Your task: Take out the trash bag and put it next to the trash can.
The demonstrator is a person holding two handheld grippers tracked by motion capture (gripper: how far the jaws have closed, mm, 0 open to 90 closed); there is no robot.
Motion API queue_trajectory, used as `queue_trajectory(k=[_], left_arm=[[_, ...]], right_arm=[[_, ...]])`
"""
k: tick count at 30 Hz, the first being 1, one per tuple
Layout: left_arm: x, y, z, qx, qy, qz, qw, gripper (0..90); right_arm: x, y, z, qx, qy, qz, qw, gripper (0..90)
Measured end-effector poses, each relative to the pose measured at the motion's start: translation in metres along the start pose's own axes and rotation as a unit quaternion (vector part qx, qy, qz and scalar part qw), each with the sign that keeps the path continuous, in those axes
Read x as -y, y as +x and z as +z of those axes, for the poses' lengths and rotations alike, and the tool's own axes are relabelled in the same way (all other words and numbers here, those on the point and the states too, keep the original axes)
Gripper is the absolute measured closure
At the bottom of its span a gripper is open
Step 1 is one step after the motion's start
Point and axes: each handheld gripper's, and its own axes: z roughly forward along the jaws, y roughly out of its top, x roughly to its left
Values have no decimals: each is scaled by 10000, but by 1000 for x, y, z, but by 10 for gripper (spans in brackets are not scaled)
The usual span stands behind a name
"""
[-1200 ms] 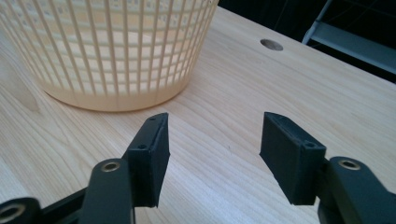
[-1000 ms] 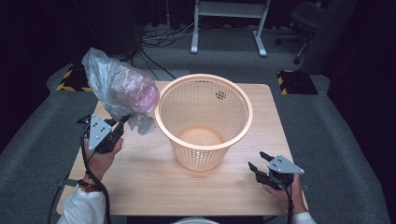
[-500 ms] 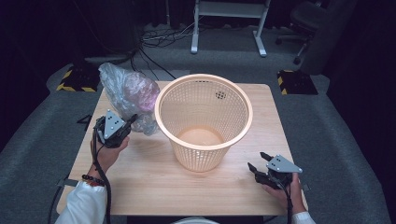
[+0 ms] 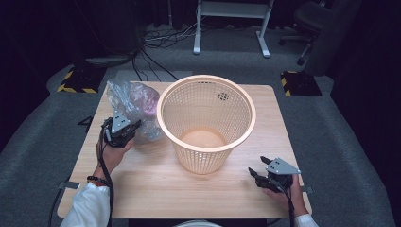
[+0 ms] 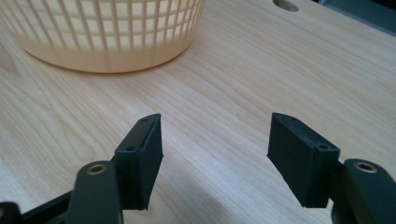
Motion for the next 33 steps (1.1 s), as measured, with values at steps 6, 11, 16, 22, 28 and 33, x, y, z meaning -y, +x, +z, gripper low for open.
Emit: queue_trajectory(k=[6,11,16,22,28,33], left_arm=[[2,2,8,71,223,23,9997,868],[5,2,15,103,406,-5,9991,862],[7,4,21,182,566,-10,9982,847],[7,4,20,207,622,-63,9978,786],[4,3,17,238,625,11,9978,655],[2,1,16,256,661,8,9975,526]], right_arm=[[-1,5,2,-122,77,-149,9998,354],[0,5,3,-109,98,-150,9998,357],[1,3,3,-52,65,-43,10000,361],[1,5,5,-93,117,-93,9998,361],[2,6,5,-114,135,-87,9998,361],[2,6,7,-130,162,-112,9997,361]])
